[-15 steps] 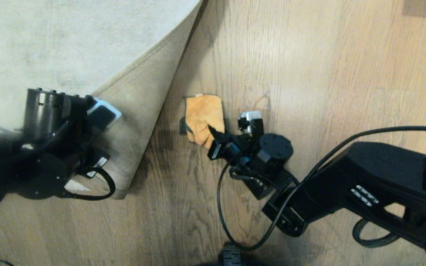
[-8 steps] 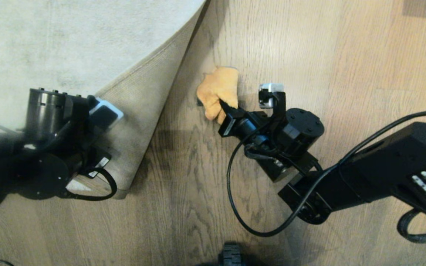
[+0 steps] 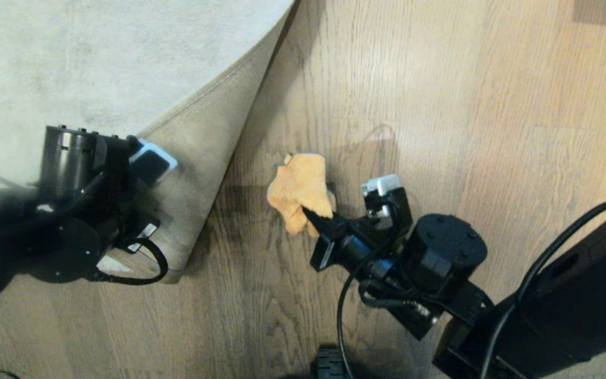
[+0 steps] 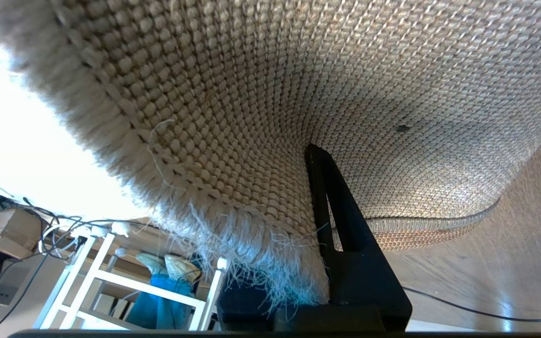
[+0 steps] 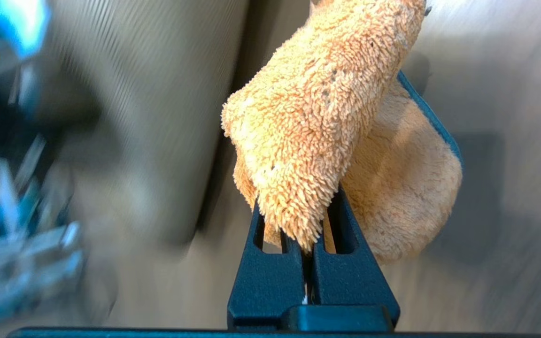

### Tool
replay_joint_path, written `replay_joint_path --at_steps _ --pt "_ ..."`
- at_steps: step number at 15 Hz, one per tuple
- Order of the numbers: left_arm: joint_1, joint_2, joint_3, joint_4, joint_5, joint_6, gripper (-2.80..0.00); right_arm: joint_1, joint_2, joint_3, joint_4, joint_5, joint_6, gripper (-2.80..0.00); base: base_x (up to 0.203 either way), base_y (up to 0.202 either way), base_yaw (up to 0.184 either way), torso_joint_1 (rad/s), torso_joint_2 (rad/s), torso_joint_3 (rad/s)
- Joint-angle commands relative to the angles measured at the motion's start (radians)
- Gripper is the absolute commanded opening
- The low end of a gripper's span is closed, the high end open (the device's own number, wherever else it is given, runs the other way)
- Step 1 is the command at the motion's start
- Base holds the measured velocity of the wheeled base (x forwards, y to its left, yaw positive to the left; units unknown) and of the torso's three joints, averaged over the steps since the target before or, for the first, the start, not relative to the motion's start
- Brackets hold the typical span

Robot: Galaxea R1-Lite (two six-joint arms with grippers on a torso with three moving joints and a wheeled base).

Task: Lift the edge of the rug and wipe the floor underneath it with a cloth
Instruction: Wipe the floor under the carpet with a rag

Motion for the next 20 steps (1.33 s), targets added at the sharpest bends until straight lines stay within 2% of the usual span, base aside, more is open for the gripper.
replay_joint_path --at_steps 1,4,10,14,20 --pt "0.001 0.006 0.0 -0.001 0.004 0.002 -2.8 0.047 0.055 0.056 -0.042 -0.001 0.002 -2.8 0.0 0.0 0.0 0.0 0.0 0.0" --pt "0.001 0.015 0.0 -0.001 0.004 0.002 -2.8 0.098 0.175 0.069 -0.069 -0.012 -0.001 -2.8 0.0 0.0 0.0 0.0 0.0 0.0" --pt "0.003 0.018 0.006 -0.001 0.002 -0.002 -2.8 0.106 0.34 -0.133 -0.072 -0.014 0.004 -2.8 0.0 0.0 0.0 0.0 0.0 0.0" --pt "0.0 0.036 -0.001 -0.002 0.004 -0.018 -2.8 0.067 0.391 -0.206 -0.071 -0.014 0.003 -2.8 0.0 0.0 0.0 0.0 0.0 0.0" --pt "0.0 0.044 0.008 -0.03 0.006 -0.017 -2.8 -0.014 0.314 -0.241 -0.065 -0.013 0.0 -2.8 0.0 0.0 0.0 0.0 0.0 0.0"
